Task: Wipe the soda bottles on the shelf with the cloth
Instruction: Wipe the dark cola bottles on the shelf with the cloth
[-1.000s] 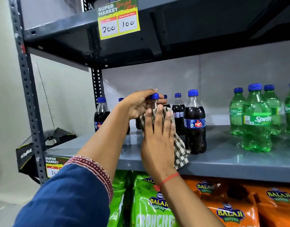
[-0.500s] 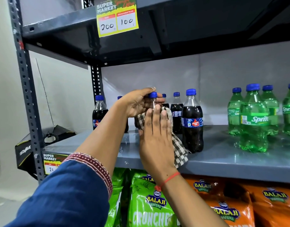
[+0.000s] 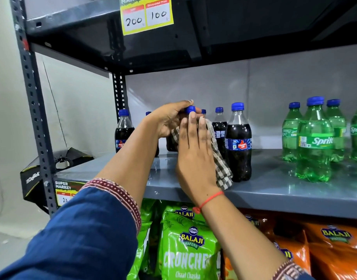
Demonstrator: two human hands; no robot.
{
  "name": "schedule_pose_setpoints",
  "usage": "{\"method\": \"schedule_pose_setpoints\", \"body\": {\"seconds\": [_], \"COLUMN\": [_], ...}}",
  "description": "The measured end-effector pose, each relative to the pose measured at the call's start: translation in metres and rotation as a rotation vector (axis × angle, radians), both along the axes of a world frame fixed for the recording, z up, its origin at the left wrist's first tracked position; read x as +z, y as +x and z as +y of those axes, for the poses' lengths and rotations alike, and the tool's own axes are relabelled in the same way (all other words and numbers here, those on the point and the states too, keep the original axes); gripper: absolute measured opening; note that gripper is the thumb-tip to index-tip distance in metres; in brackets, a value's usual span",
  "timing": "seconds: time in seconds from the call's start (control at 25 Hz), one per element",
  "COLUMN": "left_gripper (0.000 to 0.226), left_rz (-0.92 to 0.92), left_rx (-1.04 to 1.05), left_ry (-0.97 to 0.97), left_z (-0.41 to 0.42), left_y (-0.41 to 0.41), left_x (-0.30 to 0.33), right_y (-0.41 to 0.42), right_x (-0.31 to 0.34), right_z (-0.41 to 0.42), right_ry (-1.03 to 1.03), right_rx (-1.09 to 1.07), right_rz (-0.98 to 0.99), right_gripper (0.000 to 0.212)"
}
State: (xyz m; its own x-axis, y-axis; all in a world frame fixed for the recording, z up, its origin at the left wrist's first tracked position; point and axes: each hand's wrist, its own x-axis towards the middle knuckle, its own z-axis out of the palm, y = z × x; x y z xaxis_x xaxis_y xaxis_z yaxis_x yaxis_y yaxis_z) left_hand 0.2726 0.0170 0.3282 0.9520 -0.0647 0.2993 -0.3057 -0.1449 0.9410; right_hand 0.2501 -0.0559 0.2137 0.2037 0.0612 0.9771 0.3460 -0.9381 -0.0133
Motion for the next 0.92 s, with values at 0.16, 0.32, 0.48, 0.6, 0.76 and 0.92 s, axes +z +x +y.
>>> {"method": "schedule_pose_setpoints", "body": {"seconds": [0.16, 0.32, 0.48, 0.6, 0.76, 0.92], "left_gripper": [0.030, 0.030, 0.030, 0.030, 0.029, 0.029], "left_rz": [0.026, 0.034, 0.057, 0.056, 0.058, 0.058], "left_rx": [-0.048, -0.035, -0.076, -0.057, -0.069, -0.058], "left_ry": [-0.028, -0.032, -0.074, -0.071, -0.046, -0.058], "left_z": [0.001, 0.002, 0.002, 0.000, 0.002, 0.000], "left_y": [-0.001, 0.001, -0.003, -0.004, -0.003, -0.001], "left_x": [0.001, 0.002, 0.002, 0.003, 0.003, 0.003], "right_y": [-0.002, 0.001, -0.001, 0.000, -0.001, 0.000], "right_x": [-0.007, 0.004, -0.004, 0.003, -0.005, 0.001], "right_z": [-0.001, -0.004, -0.006, -0.008, -0.010, -0.010], "right_ry": [-0.061, -0.074, -0.121, -0.094, -0.135, -0.072], "right_rx": [0.005, 0.017, 0.051, 0.089, 0.093, 0.126], "right_rz": [-0.004, -0.014, -0.008, 0.004, -0.009, -0.008], "right_gripper": [0.066, 0.062, 0.068, 0.068, 0.064, 0.062]}}
